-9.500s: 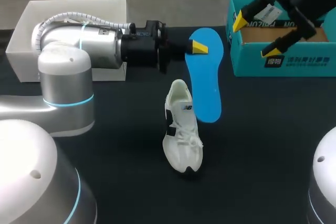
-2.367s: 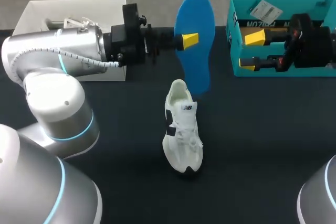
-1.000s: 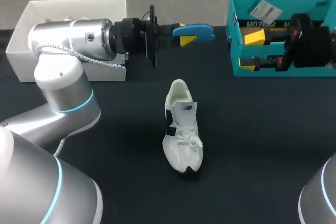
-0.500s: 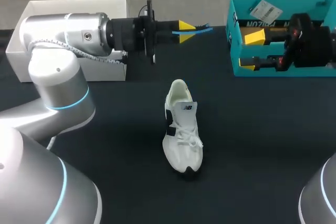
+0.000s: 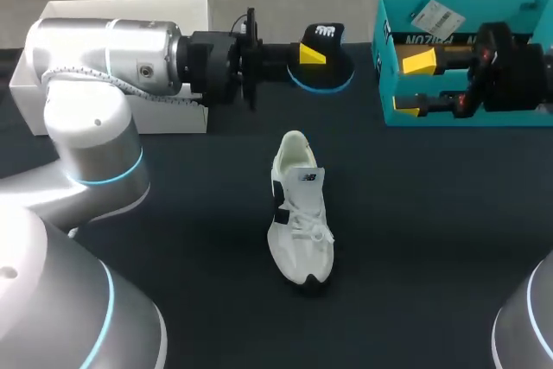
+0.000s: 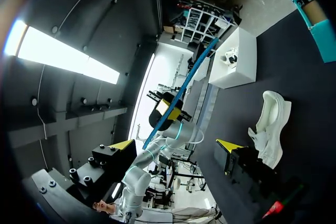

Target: Take the shoe out of the shoebox, open the shoe tongue, remove and reinsert the insole, then place the shoe into the shoebox

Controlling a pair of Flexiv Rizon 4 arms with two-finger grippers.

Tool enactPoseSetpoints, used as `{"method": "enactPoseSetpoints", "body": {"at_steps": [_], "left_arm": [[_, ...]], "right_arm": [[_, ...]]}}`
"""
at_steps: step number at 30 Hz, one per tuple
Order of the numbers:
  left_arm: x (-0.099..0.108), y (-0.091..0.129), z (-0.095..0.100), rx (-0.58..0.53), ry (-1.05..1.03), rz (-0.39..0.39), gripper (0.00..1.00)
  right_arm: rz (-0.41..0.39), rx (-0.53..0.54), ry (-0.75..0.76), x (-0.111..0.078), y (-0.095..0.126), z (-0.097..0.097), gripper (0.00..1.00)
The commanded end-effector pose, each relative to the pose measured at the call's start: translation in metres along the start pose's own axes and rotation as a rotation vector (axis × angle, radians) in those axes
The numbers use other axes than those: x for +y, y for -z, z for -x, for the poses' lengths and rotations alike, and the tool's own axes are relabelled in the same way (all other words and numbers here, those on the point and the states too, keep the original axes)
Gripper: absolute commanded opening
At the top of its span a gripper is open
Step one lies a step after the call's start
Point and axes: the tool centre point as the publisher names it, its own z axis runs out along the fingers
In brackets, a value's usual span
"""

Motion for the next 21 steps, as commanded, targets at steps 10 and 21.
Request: {"method": "enactPoseSetpoints", "body": {"at_steps": [10,21], "left_arm": [[-0.0119,-0.0056,-0.0103,0.071,-0.529,0.106,0.0],[-0.0074,-0.0085,-0.0127,0.038,-0.429,0.086,0.0]], "right_arm": [[0.001,-0.002,-0.001,-0.0002,-0.0014,0.0001,1.0],[-0.001,0.005,0.002,0.0003,-0.0044,0.0023,1.0]]}}
